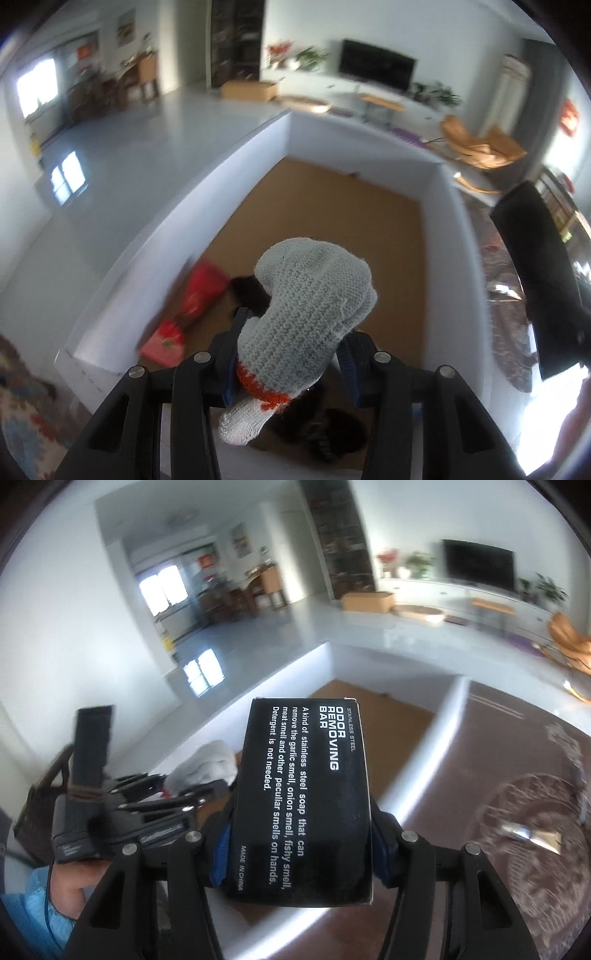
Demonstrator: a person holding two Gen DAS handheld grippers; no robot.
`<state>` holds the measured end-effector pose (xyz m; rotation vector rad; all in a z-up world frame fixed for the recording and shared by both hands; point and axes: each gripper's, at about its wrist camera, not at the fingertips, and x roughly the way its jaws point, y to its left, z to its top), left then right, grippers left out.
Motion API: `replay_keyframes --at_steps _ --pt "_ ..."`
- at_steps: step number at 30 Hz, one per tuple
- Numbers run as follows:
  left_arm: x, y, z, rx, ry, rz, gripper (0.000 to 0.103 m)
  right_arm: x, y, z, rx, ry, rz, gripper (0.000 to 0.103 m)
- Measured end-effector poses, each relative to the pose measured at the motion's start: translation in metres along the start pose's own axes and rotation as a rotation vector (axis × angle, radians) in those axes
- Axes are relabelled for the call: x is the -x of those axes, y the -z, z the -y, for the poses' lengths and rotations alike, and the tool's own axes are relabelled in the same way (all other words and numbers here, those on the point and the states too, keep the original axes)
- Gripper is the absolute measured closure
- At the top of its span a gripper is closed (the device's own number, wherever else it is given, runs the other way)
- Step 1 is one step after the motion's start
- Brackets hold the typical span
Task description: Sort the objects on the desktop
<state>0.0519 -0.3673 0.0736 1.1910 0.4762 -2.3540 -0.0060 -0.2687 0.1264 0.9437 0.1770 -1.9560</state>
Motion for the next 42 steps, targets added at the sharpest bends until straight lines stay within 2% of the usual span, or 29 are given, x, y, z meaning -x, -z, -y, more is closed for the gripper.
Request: replay_keyframes --at_steps 2,4,6,8,10,12,14,17,19,21,23,24,25,28,30,32,35,37,38,42 --pt "-0.018 0.005 -0.017 0.047 -0.018 -0.07 0.046 -0.027 0.005 -0.016 0.016 -0.039 -0.048 0.044" --pt "-0.029 0.01 -0.022 0.075 -0.052 -0.115 0.042 -0.051 0.013 -0.027 0.027 -0.063 -0.099 0.042" --pt "-0.028 0.014 -0.013 0.034 -0.07 -0.1 0.038 -0.064 0.019 -0.029 0.02 -0.072 -0.133 0.021" --pt "-0.02 0.014 -0.006 0.027 -0.083 -0.05 0.027 -0.054 0.023 -0.026 0.003 -0.084 -0.094 0.015" --pt "-0.01 0.015 0.003 0.02 -0.117 0.004 0.026 -0.033 0.026 -0.02 -0.005 -0.077 -0.037 0.011" --pt "0.007 0.015 0.015 0.004 -0.079 0.071 0.026 -0.004 0.028 -0.006 -0.015 -0.029 0.047 0.002" --pt "0.025 0.015 0.031 -0.014 -0.026 0.135 0.026 0.033 0.04 0.018 -0.044 0.049 0.138 0.0" --pt "0.056 0.016 0.073 -0.083 0.113 0.22 0.022 0.061 0.063 0.065 -0.135 0.191 0.192 0.0" --pt "0.07 0.021 0.102 -0.132 0.206 0.244 0.015 0.081 0.096 0.108 -0.228 0.322 0.197 0.0" --pt "0.083 0.032 0.142 -0.209 0.314 0.251 0.013 0.095 0.137 0.152 -0.333 0.498 0.143 0.0" --pt "0.088 0.048 0.185 -0.298 0.4 0.218 0.01 0.11 0.18 0.188 -0.431 0.628 0.084 0.0" --pt "0.086 0.059 0.206 -0.341 0.433 0.19 0.005 0.115 0.195 0.202 -0.468 0.668 0.058 0.0" --pt "0.081 0.071 0.225 -0.374 0.456 0.162 0.002 0.121 0.21 0.214 -0.503 0.708 0.035 0.0" --pt "0.047 0.11 0.275 -0.445 0.484 0.051 0.002 0.138 0.247 0.243 -0.58 0.784 -0.022 0.0" --pt "0.012 0.126 0.304 -0.461 0.473 -0.024 0.002 0.144 0.26 0.255 -0.611 0.809 -0.032 0.0" --pt "-0.025 0.136 0.325 -0.469 0.413 -0.065 0.002 0.147 0.266 0.254 -0.625 0.82 -0.034 0.0" --pt "-0.055 0.151 0.344 -0.485 0.337 -0.068 0.002 0.14 0.273 0.253 -0.602 0.838 -0.045 0.0" --pt "-0.068 0.152 0.34 -0.502 0.303 -0.073 0.001 0.141 0.275 0.25 -0.592 0.826 -0.05 0.0" --pt "-0.068 0.156 0.348 -0.537 0.266 -0.027 0.001 0.141 0.275 0.25 -0.593 0.823 -0.047 0.0" --pt "-0.08 0.149 0.36 -0.562 0.273 -0.023 0.0 0.139 0.275 0.252 -0.593 0.823 -0.047 0.0"
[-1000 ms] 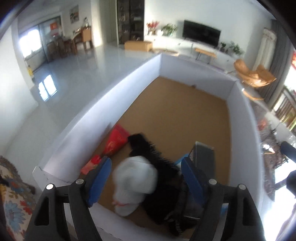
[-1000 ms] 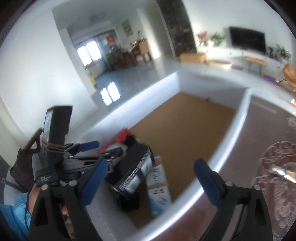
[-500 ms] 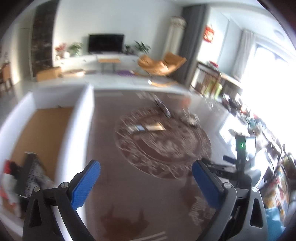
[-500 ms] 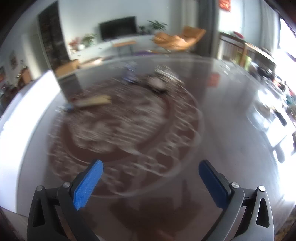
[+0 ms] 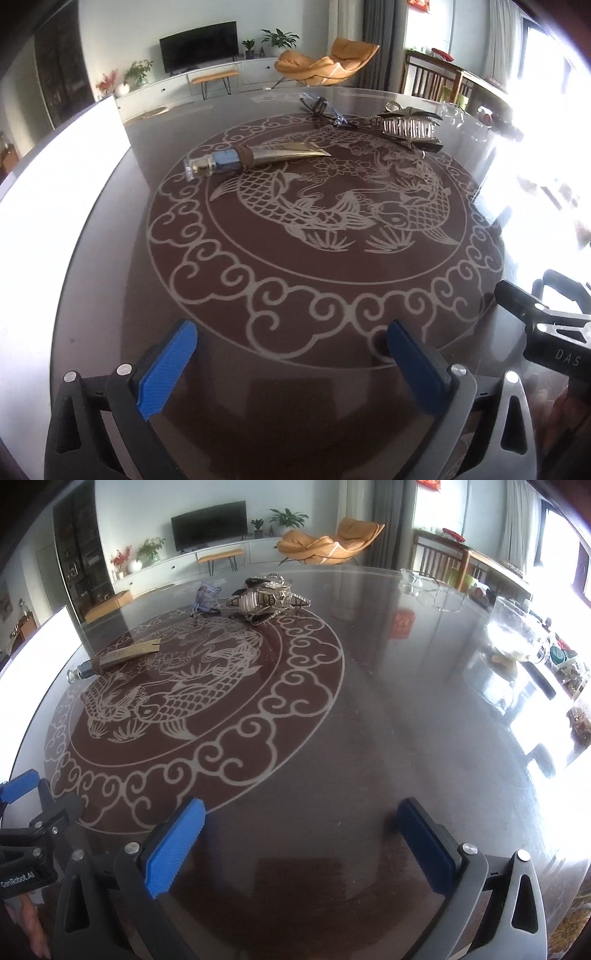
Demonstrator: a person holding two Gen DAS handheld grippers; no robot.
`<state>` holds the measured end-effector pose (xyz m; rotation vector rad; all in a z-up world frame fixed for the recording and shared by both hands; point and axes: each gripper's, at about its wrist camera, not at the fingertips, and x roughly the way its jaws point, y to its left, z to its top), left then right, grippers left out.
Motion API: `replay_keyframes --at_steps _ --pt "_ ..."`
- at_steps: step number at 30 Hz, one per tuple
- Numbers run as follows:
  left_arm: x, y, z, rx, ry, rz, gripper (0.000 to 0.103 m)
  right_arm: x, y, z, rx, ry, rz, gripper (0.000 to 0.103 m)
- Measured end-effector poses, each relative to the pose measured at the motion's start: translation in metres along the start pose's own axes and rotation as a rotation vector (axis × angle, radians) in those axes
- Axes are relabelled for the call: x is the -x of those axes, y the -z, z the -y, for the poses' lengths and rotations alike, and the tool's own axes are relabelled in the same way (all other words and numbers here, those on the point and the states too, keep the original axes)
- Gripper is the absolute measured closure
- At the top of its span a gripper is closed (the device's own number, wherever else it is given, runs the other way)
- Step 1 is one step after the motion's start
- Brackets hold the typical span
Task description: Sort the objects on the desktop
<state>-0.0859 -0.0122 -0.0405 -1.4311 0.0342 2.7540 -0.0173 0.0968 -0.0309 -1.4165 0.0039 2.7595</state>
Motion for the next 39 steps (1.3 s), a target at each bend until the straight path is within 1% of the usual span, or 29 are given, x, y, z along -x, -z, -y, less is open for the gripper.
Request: replay_keyframes --at_steps 5,39 --pt "0.0002 0.0015 -0.0098 0.001 0.007 0.003 0.0 0.0003 0.0003 0.0 0.0 0.0 0.0 0.0" --pt "-0.0015 0.0018 -0.0113 -0.001 0.011 0.006 0.0 -0.0002 0.0024 0.0005 -0.001 0.0 0.001 0.0"
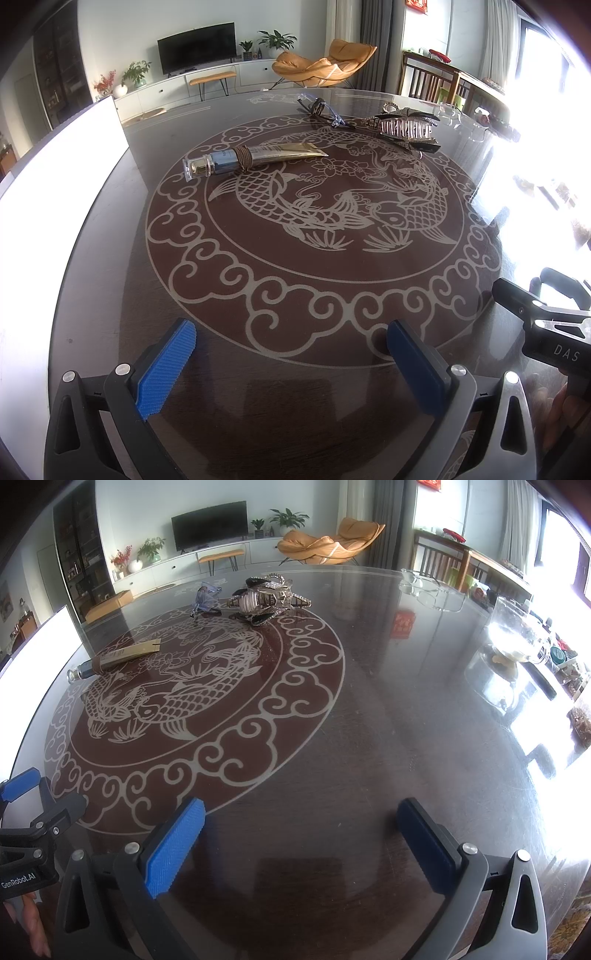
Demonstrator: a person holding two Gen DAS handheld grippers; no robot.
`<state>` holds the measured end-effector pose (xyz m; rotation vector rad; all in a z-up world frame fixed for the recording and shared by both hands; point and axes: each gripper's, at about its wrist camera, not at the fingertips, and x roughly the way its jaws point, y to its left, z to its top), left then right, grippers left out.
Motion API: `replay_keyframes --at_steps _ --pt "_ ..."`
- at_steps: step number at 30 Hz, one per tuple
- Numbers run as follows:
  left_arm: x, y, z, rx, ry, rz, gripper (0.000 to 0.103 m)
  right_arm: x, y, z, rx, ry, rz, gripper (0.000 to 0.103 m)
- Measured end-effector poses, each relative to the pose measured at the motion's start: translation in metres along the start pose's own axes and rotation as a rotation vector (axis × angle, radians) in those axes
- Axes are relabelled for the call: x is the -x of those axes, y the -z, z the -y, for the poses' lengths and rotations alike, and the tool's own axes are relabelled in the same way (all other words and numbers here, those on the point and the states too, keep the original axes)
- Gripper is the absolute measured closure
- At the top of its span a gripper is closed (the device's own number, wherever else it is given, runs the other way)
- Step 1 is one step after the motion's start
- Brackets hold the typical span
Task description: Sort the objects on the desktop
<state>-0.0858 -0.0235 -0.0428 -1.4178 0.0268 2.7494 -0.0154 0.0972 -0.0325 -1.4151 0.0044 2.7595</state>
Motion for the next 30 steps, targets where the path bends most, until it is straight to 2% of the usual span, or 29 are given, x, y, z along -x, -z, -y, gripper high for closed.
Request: replay_keyframes --at_steps 7,9,14,17,30 --pt "-0.001 -0.004 -0.001 -0.003 -0.005 -0.008 0.0 -0.001 -0.001 0.001 0.002 0.0 -0.001 0.0" --pt "-0.007 -0.014 -0.006 -0.001 -0.006 -0.009 0.0 -0.009 -0.01 -0.002 0.029 -0.019 -0.002 0.0" --pt "-0.028 -0.044 -0.019 0.087 -0.067 -0.008 0.0 -0.031 -0.044 -0.01 0.128 -0.089 0.0 0.0" --pt "-0.036 -0.055 -0.021 0.1 -0.078 -0.01 0.0 -0.046 -0.062 -0.003 0.138 -0.099 -0.001 0.0" --pt "-0.04 -0.058 -0.025 0.112 -0.085 0.004 0.0 -0.057 -0.073 -0.006 0.156 -0.108 0.0 0.0"
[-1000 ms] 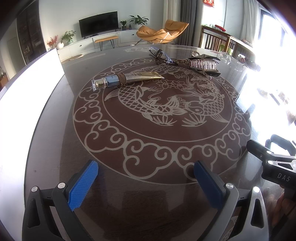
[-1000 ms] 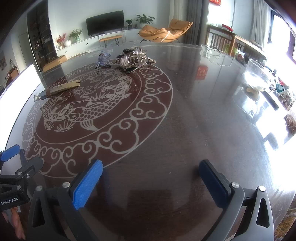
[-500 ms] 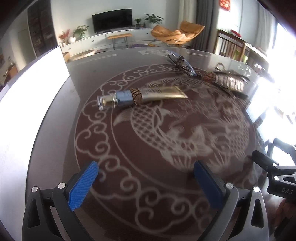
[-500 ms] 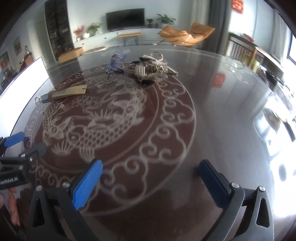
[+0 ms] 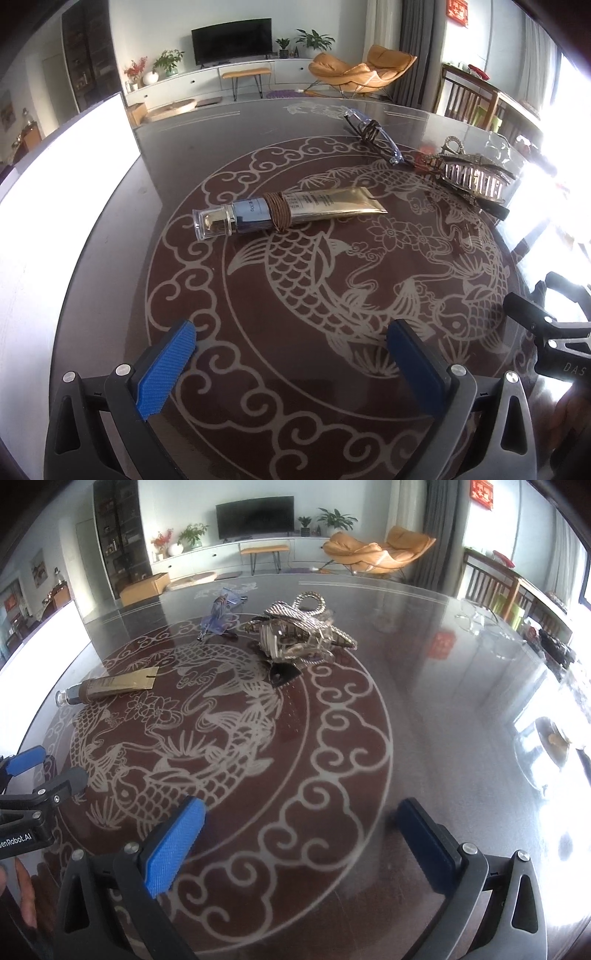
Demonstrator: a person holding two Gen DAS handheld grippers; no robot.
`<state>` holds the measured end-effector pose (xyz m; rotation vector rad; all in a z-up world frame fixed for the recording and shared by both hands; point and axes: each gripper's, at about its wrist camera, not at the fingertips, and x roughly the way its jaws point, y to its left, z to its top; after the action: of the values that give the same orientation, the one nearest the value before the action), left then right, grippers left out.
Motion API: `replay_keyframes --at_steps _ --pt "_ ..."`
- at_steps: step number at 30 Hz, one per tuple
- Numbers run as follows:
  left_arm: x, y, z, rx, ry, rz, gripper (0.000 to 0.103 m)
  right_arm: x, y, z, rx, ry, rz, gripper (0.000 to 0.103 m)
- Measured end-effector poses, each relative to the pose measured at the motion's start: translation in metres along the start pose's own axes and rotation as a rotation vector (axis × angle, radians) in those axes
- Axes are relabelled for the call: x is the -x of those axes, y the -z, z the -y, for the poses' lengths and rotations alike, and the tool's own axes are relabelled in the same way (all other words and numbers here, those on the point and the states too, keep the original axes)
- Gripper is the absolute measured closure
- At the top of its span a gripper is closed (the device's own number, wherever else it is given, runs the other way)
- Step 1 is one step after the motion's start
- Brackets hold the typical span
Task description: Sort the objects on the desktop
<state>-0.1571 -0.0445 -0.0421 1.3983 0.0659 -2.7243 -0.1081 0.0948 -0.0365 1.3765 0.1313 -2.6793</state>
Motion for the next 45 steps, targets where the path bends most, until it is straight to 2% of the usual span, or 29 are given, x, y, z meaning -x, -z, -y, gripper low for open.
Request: replay_keyframes --at_steps 10,14,20,22,25,27,45 --pt "-0.008 -0.009 0.002 -0.016 0.012 -0.003 0.0 -0.019 -0.031 -0.001 0.033 -0.025 -0.001 0.0" --pt "-0.008 -0.009 0.003 -0.015 0.013 -0.002 0.0 -0.035 -0.053 -0.004 0.06 -0.043 -0.001 0.0" --pt "-0.01 -0.011 0.002 -0.012 0.016 -0.002 0.0 -0.066 -0.096 -0.034 0.192 -0.13 0.0 0.0" --pt "-0.009 -0.011 0.001 -0.012 0.016 -0.002 0.0 -0.073 -0.104 -0.051 0.27 -0.185 0.003 0.0" --pt "-0.01 -0.01 0.002 -0.013 0.015 -0.002 0.0 -0.075 -0.103 -0.074 0.412 -0.292 0.005 0.0" --pt "-0.01 -0.011 0.002 -0.014 0.014 -0.002 0.0 -0.076 -0.101 -0.079 0.444 -0.319 0.006 0.0" --pt "-0.01 -0.011 0.003 -0.013 0.015 -0.002 0.0 -0.076 -0.099 -0.078 0.443 -0.32 0.007 0.0"
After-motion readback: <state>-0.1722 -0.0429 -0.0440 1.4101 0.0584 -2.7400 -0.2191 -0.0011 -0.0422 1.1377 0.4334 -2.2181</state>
